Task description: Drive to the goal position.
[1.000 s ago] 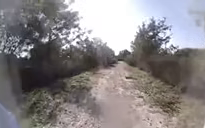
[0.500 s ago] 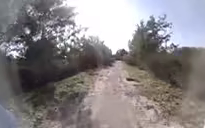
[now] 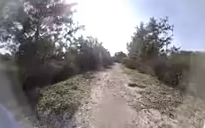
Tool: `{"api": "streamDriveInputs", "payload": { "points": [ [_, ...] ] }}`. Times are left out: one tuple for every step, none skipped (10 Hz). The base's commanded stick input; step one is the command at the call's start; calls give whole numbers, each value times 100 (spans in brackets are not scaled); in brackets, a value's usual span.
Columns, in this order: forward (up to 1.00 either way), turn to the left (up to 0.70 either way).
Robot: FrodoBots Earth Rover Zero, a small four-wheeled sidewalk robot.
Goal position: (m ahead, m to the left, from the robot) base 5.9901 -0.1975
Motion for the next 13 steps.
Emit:
{"api": "streamDriveInputs", "payload": {
  "points": [
    [70, 0],
    [70, 0],
    [70, 0],
    [70, 0],
    [70, 0],
    [70, 0],
    [70, 0],
    [70, 0],
    [70, 0],
    [70, 0],
    [70, 0],
    [70, 0],
    [70, 0]
  ]
}}
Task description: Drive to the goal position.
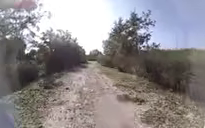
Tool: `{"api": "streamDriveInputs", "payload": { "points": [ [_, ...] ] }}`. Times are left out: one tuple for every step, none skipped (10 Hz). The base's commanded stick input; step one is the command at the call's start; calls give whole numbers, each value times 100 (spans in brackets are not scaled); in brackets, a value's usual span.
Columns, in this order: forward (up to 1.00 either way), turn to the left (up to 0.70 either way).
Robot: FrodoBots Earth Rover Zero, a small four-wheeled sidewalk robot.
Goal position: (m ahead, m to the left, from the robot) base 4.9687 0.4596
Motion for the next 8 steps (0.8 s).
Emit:
{"api": "streamDriveInputs", "payload": {
  "points": [
    [70, 0],
    [70, 0],
    [70, 0],
    [70, 0],
    [70, 0],
    [70, 0],
    [70, 0],
    [70, 0]
  ]
}}
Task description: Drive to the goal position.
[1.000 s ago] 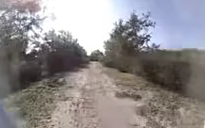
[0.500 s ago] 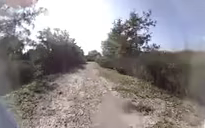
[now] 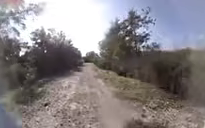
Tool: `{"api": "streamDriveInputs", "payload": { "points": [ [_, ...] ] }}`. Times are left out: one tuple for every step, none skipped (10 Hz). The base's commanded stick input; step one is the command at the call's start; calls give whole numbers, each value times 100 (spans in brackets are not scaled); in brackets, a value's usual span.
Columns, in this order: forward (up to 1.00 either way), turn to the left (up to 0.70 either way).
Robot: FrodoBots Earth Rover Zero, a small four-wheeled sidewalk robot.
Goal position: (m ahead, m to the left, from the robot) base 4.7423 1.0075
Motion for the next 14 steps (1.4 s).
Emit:
{"api": "streamDriveInputs", "payload": {
  "points": [
    [70, 0],
    [70, 0],
    [70, 0],
    [70, 8],
    [70, 35],
    [70, 35],
    [70, 35],
    [70, 35],
    [70, 32],
    [70, 3],
    [70, 0],
    [70, 0],
    [70, 0],
    [70, 0]
  ]
}}
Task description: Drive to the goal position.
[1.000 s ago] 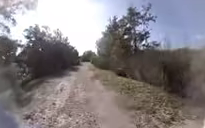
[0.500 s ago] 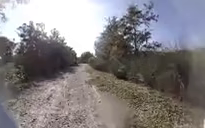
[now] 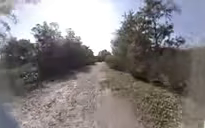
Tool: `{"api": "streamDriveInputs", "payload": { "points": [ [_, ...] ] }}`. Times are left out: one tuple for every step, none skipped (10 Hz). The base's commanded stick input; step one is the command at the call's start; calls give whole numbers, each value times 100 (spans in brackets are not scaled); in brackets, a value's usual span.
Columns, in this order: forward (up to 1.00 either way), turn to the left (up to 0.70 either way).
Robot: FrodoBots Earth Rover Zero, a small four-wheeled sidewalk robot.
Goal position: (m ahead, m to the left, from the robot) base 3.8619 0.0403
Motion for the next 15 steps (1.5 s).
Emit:
{"api": "streamDriveInputs", "payload": {
  "points": [
    [70, 0],
    [70, 0],
    [70, 0],
    [70, 0],
    [70, 0],
    [70, 0],
    [70, 0],
    [70, 0],
    [70, 0],
    [70, 0],
    [70, 0],
    [70, 0],
    [70, 35],
    [70, 35],
    [70, 35]
  ]
}}
